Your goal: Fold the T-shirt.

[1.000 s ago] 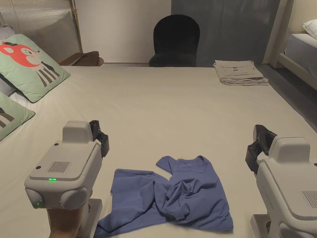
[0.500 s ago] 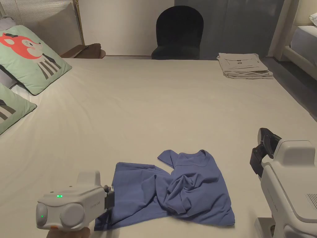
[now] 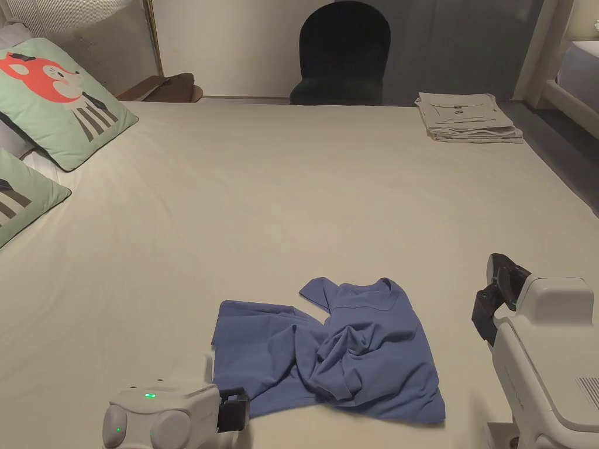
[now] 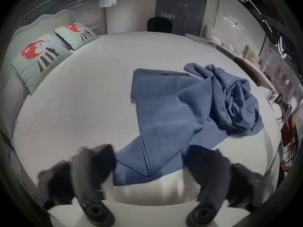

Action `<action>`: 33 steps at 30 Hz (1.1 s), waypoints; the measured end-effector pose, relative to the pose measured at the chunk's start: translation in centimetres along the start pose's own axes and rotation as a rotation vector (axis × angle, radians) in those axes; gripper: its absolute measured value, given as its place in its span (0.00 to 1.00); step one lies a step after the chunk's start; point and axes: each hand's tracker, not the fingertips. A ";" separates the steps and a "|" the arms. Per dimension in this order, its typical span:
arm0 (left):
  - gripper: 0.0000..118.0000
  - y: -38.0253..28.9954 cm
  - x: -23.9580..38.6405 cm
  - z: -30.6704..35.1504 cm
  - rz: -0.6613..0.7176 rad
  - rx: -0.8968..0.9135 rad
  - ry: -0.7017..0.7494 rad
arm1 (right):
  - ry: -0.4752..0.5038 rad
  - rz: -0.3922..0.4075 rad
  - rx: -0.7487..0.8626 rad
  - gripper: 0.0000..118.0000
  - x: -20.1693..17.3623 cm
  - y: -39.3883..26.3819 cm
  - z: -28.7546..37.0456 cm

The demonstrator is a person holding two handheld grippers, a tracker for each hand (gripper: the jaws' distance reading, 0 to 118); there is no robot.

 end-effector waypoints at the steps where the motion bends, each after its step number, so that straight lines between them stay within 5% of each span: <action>1: 0.31 0.0 0.0 -0.7 -0.008 -0.009 0.007 | -0.001 0.000 0.001 0.00 0.0 0.0 0.0; 3: 0.28 -0.3 0.2 -0.9 -0.015 -0.012 0.016 | -0.006 0.003 0.001 0.00 0.1 0.0 0.0; 5: 0.08 0.0 0.4 -0.4 -0.032 -0.002 0.019 | -0.009 0.002 0.003 0.00 0.3 0.0 -0.1; 14: 0.08 1.9 -1.1 2.3 0.060 0.078 -0.119 | 0.007 0.006 -0.228 0.03 0.1 -2.0 -6.9; 15: 0.08 2.1 -1.3 2.6 0.070 0.085 -0.138 | 0.017 0.009 -0.276 0.10 0.0 -2.5 -8.5; 19: 0.07 2.2 -1.6 3.2 0.065 0.123 -0.184 | 0.082 -0.068 -0.442 0.78 -0.2 -4.9 -15.0; 21: 0.07 2.2 -1.9 2.8 0.064 0.129 -0.190 | 0.111 -0.086 -0.541 0.88 -0.3 -6.0 -18.1; 28: 0.07 2.3 -2.9 1.1 0.088 0.099 -0.206 | 0.186 -0.034 -0.809 0.84 -2.1 -10.3 -26.2; 30: 0.07 2.3 -2.8 0.8 0.092 0.093 -0.202 | 0.216 -0.004 -0.862 0.72 -2.8 -11.3 -27.1; 32: 0.07 2.4 -3.0 0.6 0.097 0.085 -0.203 | 0.235 -0.003 -0.887 0.46 -3.2 -11.9 -27.3; 33: 0.07 2.3 -3.0 0.5 0.099 0.083 -0.202 | 0.240 -0.011 -0.876 0.44 -3.3 -12.0 -27.1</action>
